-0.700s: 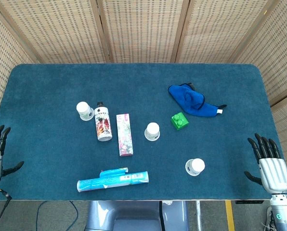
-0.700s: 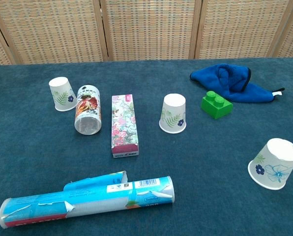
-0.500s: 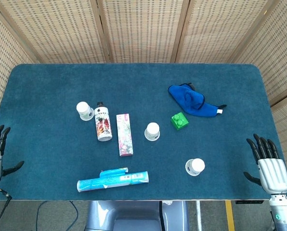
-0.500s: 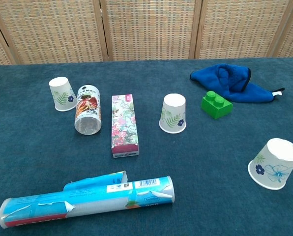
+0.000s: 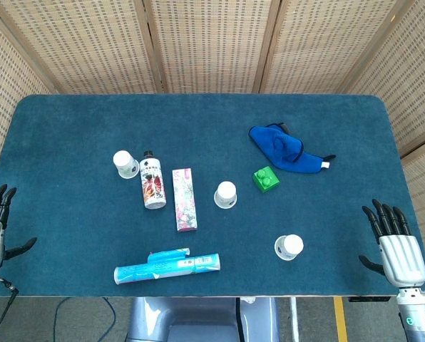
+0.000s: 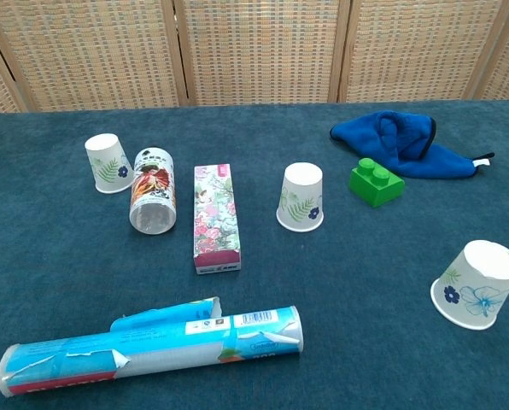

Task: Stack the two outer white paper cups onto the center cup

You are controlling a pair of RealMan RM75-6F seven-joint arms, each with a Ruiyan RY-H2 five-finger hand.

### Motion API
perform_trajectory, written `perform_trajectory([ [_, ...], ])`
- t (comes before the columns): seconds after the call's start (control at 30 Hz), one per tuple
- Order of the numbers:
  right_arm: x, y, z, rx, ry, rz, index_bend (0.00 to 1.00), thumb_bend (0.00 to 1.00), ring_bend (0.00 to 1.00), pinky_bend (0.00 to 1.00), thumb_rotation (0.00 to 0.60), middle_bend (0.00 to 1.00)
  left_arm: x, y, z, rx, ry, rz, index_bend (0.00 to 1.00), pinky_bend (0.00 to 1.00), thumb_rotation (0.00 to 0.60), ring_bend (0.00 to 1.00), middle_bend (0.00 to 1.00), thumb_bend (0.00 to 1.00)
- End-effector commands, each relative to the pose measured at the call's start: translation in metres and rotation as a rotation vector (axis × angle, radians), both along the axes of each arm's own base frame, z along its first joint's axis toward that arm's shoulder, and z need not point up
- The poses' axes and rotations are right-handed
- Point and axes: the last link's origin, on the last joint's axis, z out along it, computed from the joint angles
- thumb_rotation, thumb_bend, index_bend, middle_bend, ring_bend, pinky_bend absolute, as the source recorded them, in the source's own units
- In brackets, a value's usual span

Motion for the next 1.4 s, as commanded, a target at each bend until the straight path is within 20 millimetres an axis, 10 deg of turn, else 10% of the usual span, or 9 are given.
perform_trajectory([
  [0.03,0.000,0.000,0.000,0.001,0.000,0.000,0.08,0.06,0.00,0.00,0.600,0.00,0.001,0.000,0.000,0.002,-0.001,-0.002,0.00,0.00,0.600,0.00,0.00,0.03],
  [0.23,-0.001,0.000,0.000,0.006,-0.005,-0.008,0.09,0.06,0.00,0.00,0.600,0.00,0.006,0.026,-0.003,-0.024,-0.011,-0.009,0.07,0.00,0.600,0.00,0.00,0.03],
  [0.77,-0.009,-0.009,0.000,0.024,-0.035,-0.045,0.10,0.06,0.00,0.00,0.600,0.00,0.050,0.169,-0.013,-0.152,0.075,0.049,0.30,0.03,0.600,0.00,0.00,0.13],
  [1.4,-0.021,-0.021,0.000,0.042,-0.061,-0.094,0.11,0.06,0.00,0.00,0.600,0.00,0.071,0.243,-0.070,-0.281,0.164,0.114,0.29,0.03,0.600,0.00,0.00,0.13],
])
